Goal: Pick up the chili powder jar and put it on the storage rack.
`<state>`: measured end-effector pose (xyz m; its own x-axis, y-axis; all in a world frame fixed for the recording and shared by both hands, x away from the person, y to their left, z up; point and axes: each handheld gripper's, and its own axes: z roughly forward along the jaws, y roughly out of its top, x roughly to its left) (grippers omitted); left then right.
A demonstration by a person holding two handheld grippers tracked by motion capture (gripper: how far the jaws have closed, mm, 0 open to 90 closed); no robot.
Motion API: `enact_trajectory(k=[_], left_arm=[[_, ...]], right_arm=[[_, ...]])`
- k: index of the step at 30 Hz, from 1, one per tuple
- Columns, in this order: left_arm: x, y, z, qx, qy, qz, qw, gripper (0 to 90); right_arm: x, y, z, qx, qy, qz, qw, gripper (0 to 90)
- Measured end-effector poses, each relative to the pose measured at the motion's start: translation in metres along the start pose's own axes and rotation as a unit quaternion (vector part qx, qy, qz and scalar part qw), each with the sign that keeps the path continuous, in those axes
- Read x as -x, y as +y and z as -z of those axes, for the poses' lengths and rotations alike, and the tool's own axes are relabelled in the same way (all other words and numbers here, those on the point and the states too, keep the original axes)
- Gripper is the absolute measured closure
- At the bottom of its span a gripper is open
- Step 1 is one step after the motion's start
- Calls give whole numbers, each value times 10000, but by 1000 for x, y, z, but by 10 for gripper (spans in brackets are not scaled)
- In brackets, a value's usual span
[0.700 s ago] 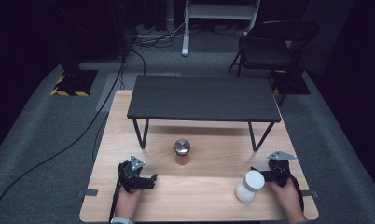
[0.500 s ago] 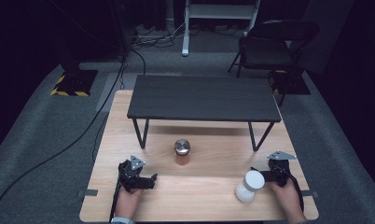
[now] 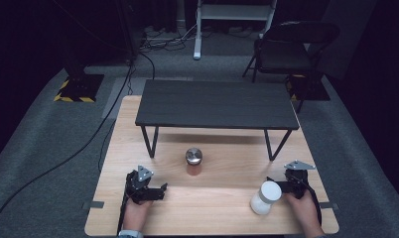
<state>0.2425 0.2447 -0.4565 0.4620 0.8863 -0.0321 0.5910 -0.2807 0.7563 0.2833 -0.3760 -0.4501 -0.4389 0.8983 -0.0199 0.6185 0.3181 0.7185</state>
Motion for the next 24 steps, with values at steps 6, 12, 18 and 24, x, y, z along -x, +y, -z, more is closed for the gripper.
enact_trajectory(k=[6,12,18,24], left_arm=[[-2,-14,14,749,-190,-27,9970,28],[-4,-28,25,1576,-473,-48,9864,26],[-8,-34,28,1833,-590,-1,9813,17],[-6,-32,27,1924,-628,2,9793,15]], right_arm=[[0,0,0,1,1,0,10000,0],[0,0,0,0,2,-1,10000,0],[0,0,0,0,2,-1,10000,0],[0,2,-2,0,-28,-29,10000,0]])
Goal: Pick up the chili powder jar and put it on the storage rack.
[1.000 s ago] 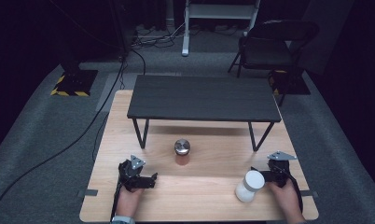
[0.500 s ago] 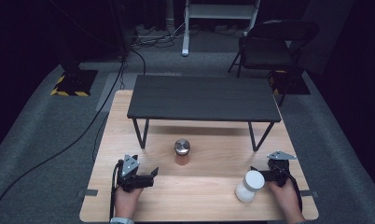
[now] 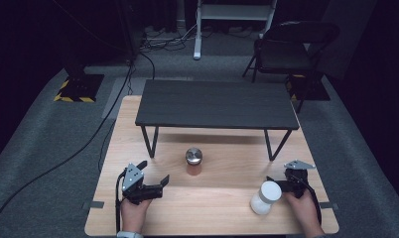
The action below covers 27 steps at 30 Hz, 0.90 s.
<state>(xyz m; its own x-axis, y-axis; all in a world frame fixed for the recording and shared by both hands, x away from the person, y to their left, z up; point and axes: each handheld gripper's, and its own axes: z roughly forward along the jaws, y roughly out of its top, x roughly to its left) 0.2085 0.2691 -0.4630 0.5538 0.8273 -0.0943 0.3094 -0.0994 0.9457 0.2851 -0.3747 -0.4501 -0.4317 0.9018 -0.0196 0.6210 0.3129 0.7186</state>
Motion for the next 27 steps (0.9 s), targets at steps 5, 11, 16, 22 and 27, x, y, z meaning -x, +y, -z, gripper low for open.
enact_trajectory(k=[5,11,16,22,27], left_arm=[[2,4,-9,75,-137,-48,9999,15],[8,10,-27,129,-319,-112,9993,16],[14,15,-41,103,-443,-213,9987,15],[19,20,-61,101,-589,-267,9979,14],[24,19,-79,75,-622,-272,9977,14]], right_arm=[[-1,0,0,0,-22,-20,10000,0],[-5,0,0,-3,-113,-108,9999,0],[-5,0,0,-3,-119,-116,9999,0],[-5,-1,1,0,-121,-118,9999,0],[-5,-1,1,1,-119,-118,9999,0]])
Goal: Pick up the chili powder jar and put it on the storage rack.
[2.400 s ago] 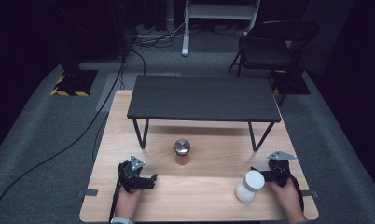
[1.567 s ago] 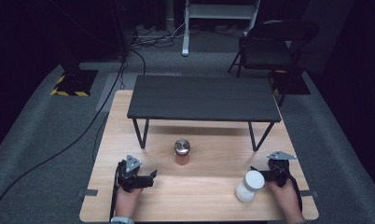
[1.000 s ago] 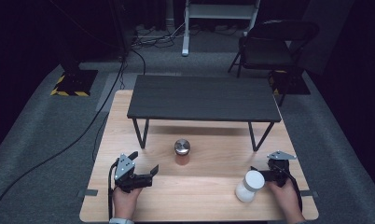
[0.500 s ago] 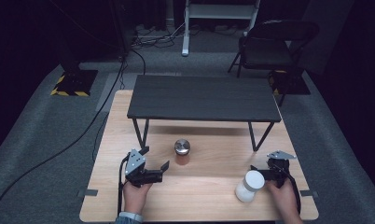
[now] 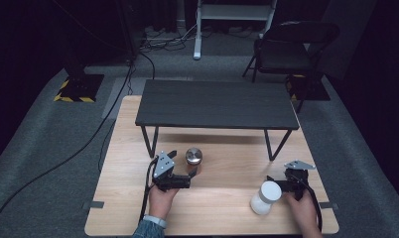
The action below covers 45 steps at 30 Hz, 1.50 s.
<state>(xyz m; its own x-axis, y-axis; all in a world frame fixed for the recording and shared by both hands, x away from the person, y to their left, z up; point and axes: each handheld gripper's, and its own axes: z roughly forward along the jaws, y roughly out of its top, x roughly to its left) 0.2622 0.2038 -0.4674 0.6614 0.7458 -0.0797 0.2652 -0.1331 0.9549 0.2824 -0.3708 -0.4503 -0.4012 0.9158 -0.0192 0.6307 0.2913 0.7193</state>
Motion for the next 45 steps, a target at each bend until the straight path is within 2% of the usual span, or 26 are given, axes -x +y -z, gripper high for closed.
enact_trajectory(k=[5,12,16,17,19,20,21,27,33,38,42,45], left_arm=[[3,-6,-15,72,29,50,10000,43],[7,-11,-35,-100,91,-44,9999,91],[9,-11,-43,-282,157,-166,9993,133],[11,-11,-46,-394,219,-196,9988,152],[12,-14,-46,-396,266,-215,9986,249],[15,-15,-46,-391,357,-226,9983,249],[15,-15,-47,-397,382,-213,9983,302],[19,-15,-48,-403,455,-202,9979,305],[18,-14,-48,-415,419,-222,9980,306],[20,-1,-45,-648,331,-289,9969,306],[24,9,-38,-618,232,-360,9972,306],[30,25,-32,-610,144,-442,9971,306]], right_arm=[[1,0,0,0,16,19,10000,0],[2,-1,1,1,43,46,10000,0],[2,-1,1,2,52,52,10000,0],[2,-1,1,2,52,53,10000,0],[3,-1,1,2,58,60,10000,0],[3,-1,1,1,65,67,10000,0],[3,0,0,1,69,71,10000,0],[4,-1,1,2,75,77,9999,0],[4,-1,1,3,85,82,9999,0],[4,-2,2,4,77,77,9999,0],[4,-2,2,4,78,76,9999,0],[4,-2,2,4,79,76,9999,0]])
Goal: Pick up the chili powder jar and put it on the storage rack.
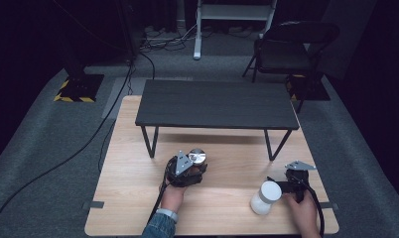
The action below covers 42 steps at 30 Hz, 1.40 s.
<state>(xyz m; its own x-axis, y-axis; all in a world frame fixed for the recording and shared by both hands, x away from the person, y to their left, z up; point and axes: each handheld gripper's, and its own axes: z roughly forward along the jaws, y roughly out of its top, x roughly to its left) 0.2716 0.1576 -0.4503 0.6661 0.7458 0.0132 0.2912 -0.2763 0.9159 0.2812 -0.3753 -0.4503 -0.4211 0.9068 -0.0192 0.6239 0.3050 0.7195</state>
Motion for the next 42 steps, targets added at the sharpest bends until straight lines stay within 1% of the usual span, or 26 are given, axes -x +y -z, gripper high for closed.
enact_trajectory(k=[2,7,8,10,11,12,13,14,15,16,17,18,19,23,24,25,26,28,29,30,31,33,36,38,40,42], left_arm=[[1,8,4,36,-26,-61,10000,306],[3,35,16,121,-38,-34,9999,306],[3,44,20,130,-34,-40,9999,306],[2,56,25,134,-22,-46,9999,305],[2,56,25,134,-22,-46,9999,305],[1,66,30,180,-29,-75,9998,305],[1,66,30,180,-29,-75,9998,305],[0,78,36,188,-61,-40,9998,305],[0,78,36,188,-61,-40,9998,305],[-1,85,38,165,-82,4,9998,305],[-2,98,43,173,-103,20,9998,305],[-3,104,45,198,-106,0,9997,305],[-3,104,45,198,-106,0,9997,305],[-5,131,54,368,-95,-16,9993,305],[-5,131,54,368,-95,-16,9993,305],[-6,142,55,416,-75,-43,9991,305],[-6,142,55,416,-75,-43,9991,305],[-7,159,54,459,-22,-110,9989,305],[-7,159,54,459,-22,-110,9989,305],[-8,168,51,501,21,-114,9987,305],[-9,172,50,542,36,-110,9985,305],[-10,176,48,571,50,-96,9983,305],[-18,184,35,681,102,13,9976,304],[-20,185,31,672,131,40,9976,304],[-22,188,16,544,306,104,9980,305],[-23,189,7,453,400,152,9981,304]], right_arm=[[0,0,0,-1,0,0,10000,0],[0,0,0,-2,-1,-1,10000,0],[-1,0,0,-2,-7,-4,10000,0],[0,0,0,-3,-8,-4,10000,0],[0,0,0,-3,-7,-4,10000,0],[0,0,0,-2,-7,-4,10000,0],[0,0,0,-3,-7,-5,10000,0],[0,0,0,-3,-7,-4,10000,0],[0,0,0,-3,-7,-4,10000,0],[-1,0,0,-2,-8,-4,10000,0],[-1,0,0,-3,-8,-5,10000,0],[-1,0,0,-3,-8,-5,10000,0],[-1,0,0,-3,-8,-5,10000,0],[-1,0,0,-1,-8,-4,10000,0],[-1,0,0,-1,-8,-4,10000,0],[-1,0,1,-3,-6,-4,10000,0],[-1,0,1,-3,-6,-4,10000,0],[-1,-1,1,-6,-4,0,10000,0],[-1,-1,1,-5,-4,-6,10000,0],[-1,-1,1,-4,-4,-5,10000,0],[-1,-1,1,-2,-5,-1,10000,0],[-1,-1,1,-1,-5,-1,10000,0],[-1,-1,1,4,-10,-8,10000,0],[-1,-1,1,3,-12,-9,10000,0],[-1,-1,1,2,-12,-13,10000,0],[-1,-1,1,1,-11,-14,10000,0]])
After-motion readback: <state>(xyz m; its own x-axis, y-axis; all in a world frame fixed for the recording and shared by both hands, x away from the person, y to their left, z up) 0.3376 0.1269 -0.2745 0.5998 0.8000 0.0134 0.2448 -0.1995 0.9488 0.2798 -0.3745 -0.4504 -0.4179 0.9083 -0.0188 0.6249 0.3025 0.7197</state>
